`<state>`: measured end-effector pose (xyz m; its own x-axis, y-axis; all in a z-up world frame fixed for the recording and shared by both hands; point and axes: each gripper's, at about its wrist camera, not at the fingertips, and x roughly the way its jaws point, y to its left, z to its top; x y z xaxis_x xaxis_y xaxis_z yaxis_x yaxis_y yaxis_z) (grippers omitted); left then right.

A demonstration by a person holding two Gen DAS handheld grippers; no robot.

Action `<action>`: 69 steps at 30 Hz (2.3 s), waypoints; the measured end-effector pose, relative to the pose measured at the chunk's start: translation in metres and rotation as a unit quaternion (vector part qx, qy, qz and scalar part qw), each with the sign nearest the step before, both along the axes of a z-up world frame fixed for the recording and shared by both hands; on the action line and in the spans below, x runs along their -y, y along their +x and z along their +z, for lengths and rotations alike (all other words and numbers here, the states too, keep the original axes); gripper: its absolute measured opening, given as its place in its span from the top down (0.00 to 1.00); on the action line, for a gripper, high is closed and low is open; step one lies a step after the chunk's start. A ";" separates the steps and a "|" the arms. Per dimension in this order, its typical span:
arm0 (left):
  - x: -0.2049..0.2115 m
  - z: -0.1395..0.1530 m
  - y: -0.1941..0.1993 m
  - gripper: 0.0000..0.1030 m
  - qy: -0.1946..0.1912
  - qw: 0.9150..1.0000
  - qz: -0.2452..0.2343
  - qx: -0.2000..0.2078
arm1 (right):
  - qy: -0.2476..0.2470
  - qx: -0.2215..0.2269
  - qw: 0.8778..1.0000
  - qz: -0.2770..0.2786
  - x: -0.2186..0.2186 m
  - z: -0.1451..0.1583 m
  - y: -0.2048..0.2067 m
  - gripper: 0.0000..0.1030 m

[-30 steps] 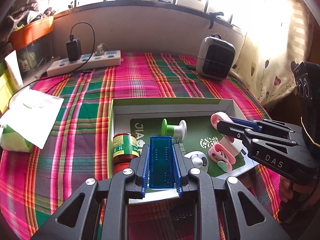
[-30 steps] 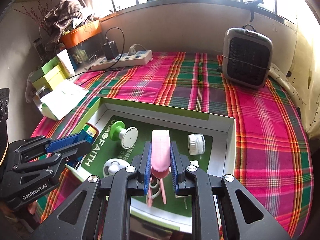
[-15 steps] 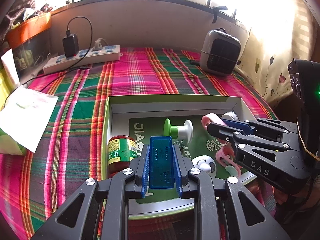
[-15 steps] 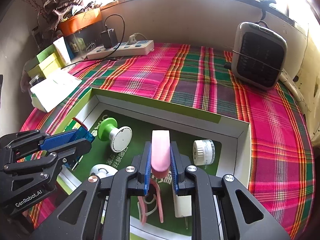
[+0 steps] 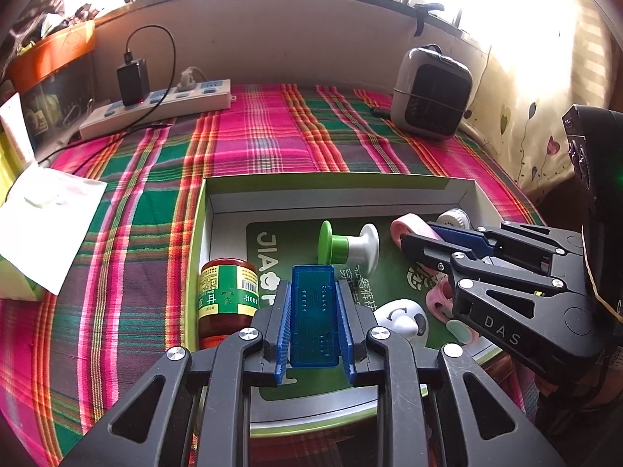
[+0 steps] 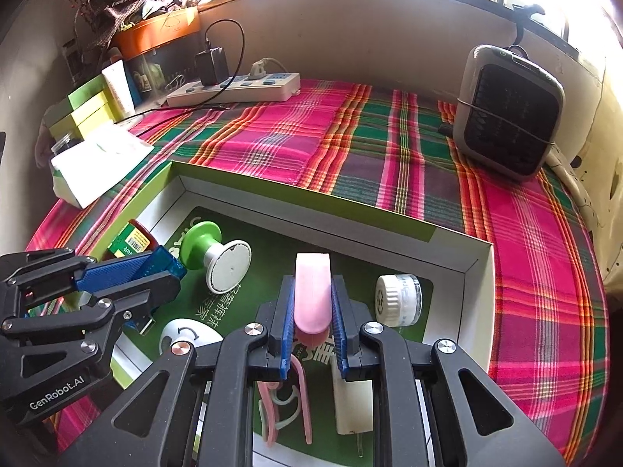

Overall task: Organize rigid objects
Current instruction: 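Lower the blue stick into the box with the left tool while the right tool lowers the pink object, then open the left tool releasing the blue stick while the right tool releases the pink object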

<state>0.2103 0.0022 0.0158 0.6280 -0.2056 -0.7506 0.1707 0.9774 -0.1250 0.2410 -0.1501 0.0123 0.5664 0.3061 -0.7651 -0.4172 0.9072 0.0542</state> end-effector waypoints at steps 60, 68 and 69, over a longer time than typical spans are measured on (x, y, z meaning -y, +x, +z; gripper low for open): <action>0.002 0.012 -0.017 0.67 0.028 0.999 0.008 0.033 | 0.032 0.008 0.999 -0.012 0.013 0.006 -0.008 0.56; 0.001 0.015 -0.022 0.66 0.023 0.999 0.009 0.038 | 0.032 0.010 0.999 -0.012 0.014 0.008 -0.013 0.56; 0.001 0.016 -0.023 0.66 0.023 0.999 0.008 0.040 | 0.032 0.012 0.999 -0.012 0.014 0.008 -0.015 0.56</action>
<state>0.1878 0.0007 0.0316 0.6888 -0.1623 -0.7065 0.1629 0.9843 -0.0672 0.2264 -0.1641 0.0206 0.5918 0.3409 -0.7305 -0.3972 0.9118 0.1037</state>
